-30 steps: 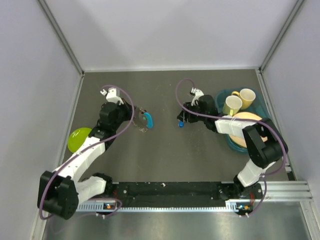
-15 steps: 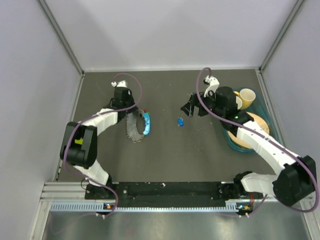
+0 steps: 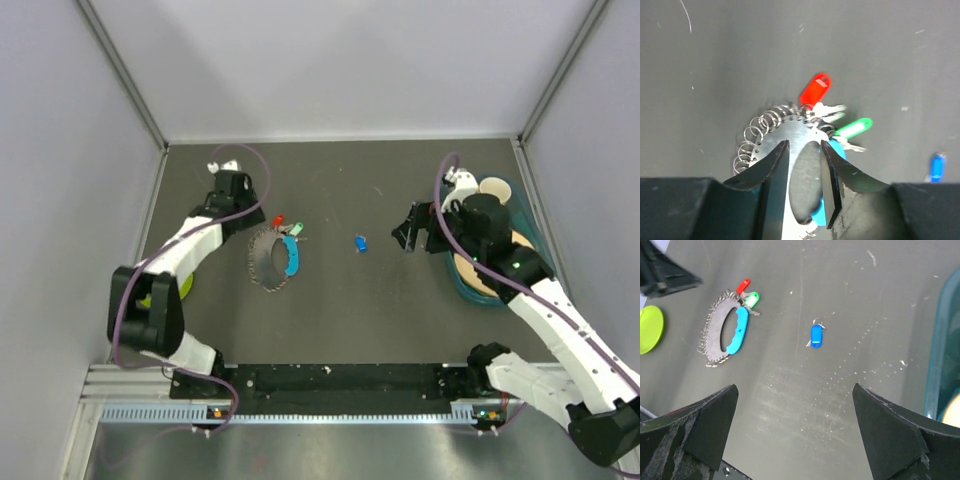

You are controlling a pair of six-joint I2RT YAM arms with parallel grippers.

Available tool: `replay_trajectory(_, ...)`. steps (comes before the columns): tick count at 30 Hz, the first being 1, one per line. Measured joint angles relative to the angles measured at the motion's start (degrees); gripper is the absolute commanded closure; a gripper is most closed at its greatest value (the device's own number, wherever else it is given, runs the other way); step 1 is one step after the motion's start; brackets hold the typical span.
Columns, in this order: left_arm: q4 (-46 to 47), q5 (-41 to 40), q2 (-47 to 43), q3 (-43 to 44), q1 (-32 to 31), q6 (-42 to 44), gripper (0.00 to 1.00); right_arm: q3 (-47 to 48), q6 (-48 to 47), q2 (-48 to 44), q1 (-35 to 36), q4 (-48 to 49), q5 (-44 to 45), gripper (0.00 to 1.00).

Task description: Remove the keys from the keyring

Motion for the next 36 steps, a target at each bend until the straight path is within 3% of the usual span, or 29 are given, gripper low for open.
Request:
replay_trajectory(1, -0.3, 0.1, -2.4, -0.3, 0.0, 0.0, 0.4, 0.0, 0.3, -0.9, 0.0, -0.8, 1.0, 0.01)
replay_trajectory(3, 0.2, 1.8, -9.6, -1.6, 0.0, 0.4, 0.26, -0.1, 1.0, -3.1, 0.0, -2.5, 3.1, 0.01)
replay_trajectory(4, 0.5, 3.7, -13.4, -2.3, 0.0, 0.8, 0.01, -0.2, 1.3, -4.2, 0.0, -3.3, 3.7, 0.01)
replay_trajectory(10, 9.4, 22.7, -30.5, -8.6, -0.5, 2.6, 0.01, -0.2, 3.0, -9.6, 0.0, -7.2, 3.5, 0.01)
replay_trajectory(16, 17.5, 40.1, -38.7, -18.1, -4.0, 3.6, 0.01, -0.2, 2.7, -14.0, 0.0, -8.1, 0.7, 0.01)
replay_trajectory(22, 19.3, 44.1, -45.2, -24.2, -6.0, 6.7, 0.01, -1.6, 1.9, -16.4, 0.0, -8.1, -0.5, 0.01)
replay_trajectory(36, 23.6, 46.8, -47.0, -24.4, -6.0, 7.3, 0.01, -4.0, 1.9, -17.6, 0.0, -6.3, -0.9, 0.01)
